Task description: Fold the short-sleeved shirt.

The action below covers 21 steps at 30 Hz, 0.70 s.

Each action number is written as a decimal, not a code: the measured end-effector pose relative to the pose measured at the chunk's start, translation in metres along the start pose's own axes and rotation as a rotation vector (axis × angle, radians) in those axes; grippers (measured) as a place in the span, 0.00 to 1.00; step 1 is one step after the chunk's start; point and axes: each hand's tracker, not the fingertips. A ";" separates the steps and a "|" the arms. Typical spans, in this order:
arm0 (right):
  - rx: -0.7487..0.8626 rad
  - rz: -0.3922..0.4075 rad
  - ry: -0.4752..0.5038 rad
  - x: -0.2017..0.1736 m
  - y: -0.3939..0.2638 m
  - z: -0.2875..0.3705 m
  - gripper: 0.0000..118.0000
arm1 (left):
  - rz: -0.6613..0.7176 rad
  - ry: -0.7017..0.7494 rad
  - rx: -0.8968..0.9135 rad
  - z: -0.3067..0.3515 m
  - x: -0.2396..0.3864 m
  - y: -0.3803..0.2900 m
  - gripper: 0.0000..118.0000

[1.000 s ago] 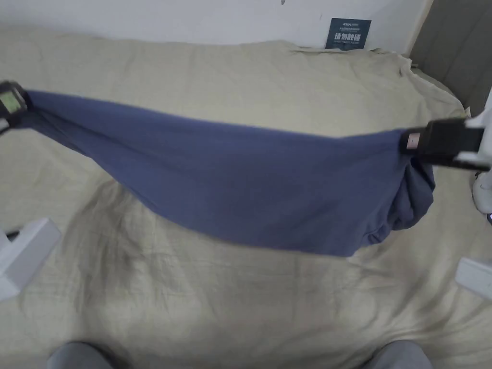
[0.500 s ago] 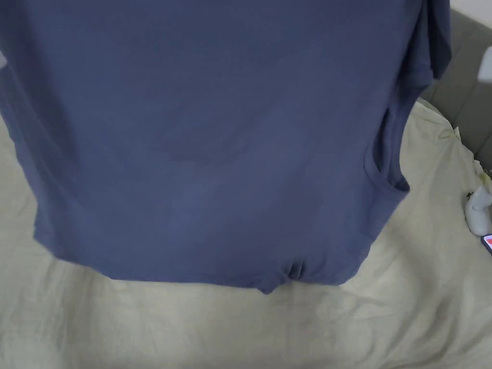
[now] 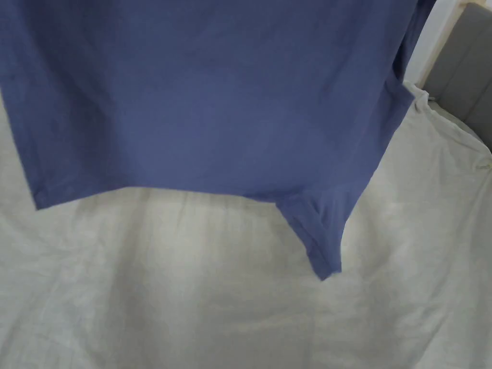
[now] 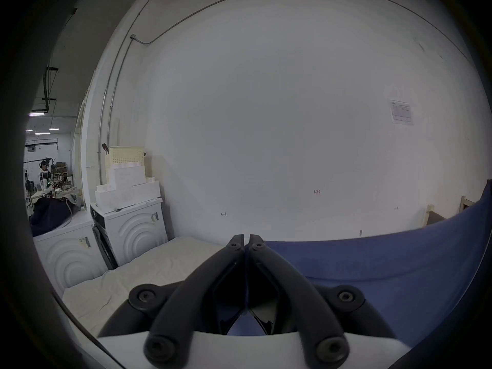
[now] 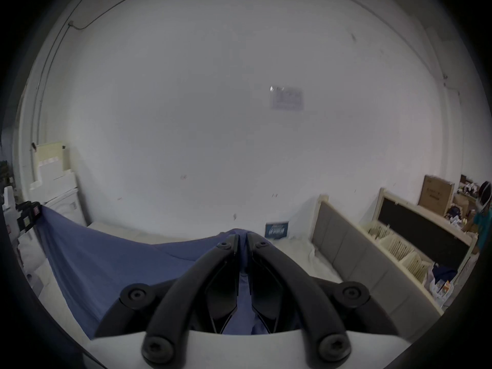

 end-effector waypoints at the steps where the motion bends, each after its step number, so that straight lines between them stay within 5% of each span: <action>1: 0.017 0.001 -0.008 -0.001 0.005 -0.011 0.04 | 0.001 0.001 0.014 -0.011 0.007 -0.001 0.00; 8: 0.207 -0.013 -0.086 0.001 -0.010 -0.053 0.04 | 0.041 -0.022 0.070 -0.064 0.043 -0.038 0.00; 21: -0.236 -0.080 -0.103 0.037 -0.219 -0.126 0.04 | -0.114 -0.108 -0.213 -0.084 0.091 -0.217 0.00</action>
